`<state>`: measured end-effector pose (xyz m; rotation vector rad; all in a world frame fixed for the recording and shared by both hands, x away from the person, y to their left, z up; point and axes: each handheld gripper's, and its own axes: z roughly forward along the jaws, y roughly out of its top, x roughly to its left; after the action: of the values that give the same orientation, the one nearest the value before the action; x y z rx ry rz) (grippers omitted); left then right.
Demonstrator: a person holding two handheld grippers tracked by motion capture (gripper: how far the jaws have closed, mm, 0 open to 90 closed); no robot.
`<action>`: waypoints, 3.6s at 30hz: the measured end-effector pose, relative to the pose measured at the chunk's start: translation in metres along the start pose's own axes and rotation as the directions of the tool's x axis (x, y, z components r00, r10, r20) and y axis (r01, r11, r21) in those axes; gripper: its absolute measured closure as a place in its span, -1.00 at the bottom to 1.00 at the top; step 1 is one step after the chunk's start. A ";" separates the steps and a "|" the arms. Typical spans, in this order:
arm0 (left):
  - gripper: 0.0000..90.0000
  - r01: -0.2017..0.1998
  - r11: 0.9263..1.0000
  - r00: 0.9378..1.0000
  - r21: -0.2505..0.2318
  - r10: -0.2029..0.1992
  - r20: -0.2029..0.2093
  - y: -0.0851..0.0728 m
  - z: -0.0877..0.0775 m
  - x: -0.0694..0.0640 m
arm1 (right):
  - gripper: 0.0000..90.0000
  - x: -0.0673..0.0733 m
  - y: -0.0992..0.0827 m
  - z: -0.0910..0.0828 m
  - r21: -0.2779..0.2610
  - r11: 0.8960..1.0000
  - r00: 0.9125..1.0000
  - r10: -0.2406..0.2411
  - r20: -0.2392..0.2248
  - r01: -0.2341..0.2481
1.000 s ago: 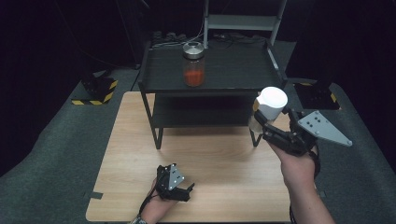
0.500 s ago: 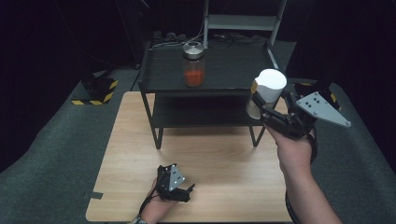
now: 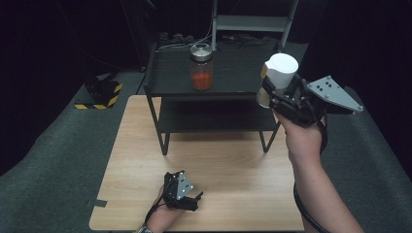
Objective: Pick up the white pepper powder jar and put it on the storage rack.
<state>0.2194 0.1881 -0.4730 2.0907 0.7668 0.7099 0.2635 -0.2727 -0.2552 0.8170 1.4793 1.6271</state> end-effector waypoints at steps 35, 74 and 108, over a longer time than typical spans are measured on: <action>-0.98 0.020 1.000 1.000 -0.010 -0.020 0.018 -0.002 -0.001 0.005 | -0.33 -0.001 -0.002 0.070 0.004 1.000 1.000 -0.012 0.026 0.012; -0.98 0.016 1.000 1.000 -0.008 -0.016 0.014 -0.002 -0.001 0.004 | -0.60 -0.006 0.001 0.079 0.050 0.998 0.999 -0.035 0.011 0.035; -0.98 0.005 1.000 1.000 -0.002 -0.005 0.002 0.000 0.000 0.001 | -1.00 0.012 -0.001 0.027 0.062 0.995 0.997 -0.073 -0.025 0.074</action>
<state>0.2199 0.1892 -0.4731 2.0865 0.7699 0.7048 0.2815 -0.2490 -0.2534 0.7721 1.5655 1.5467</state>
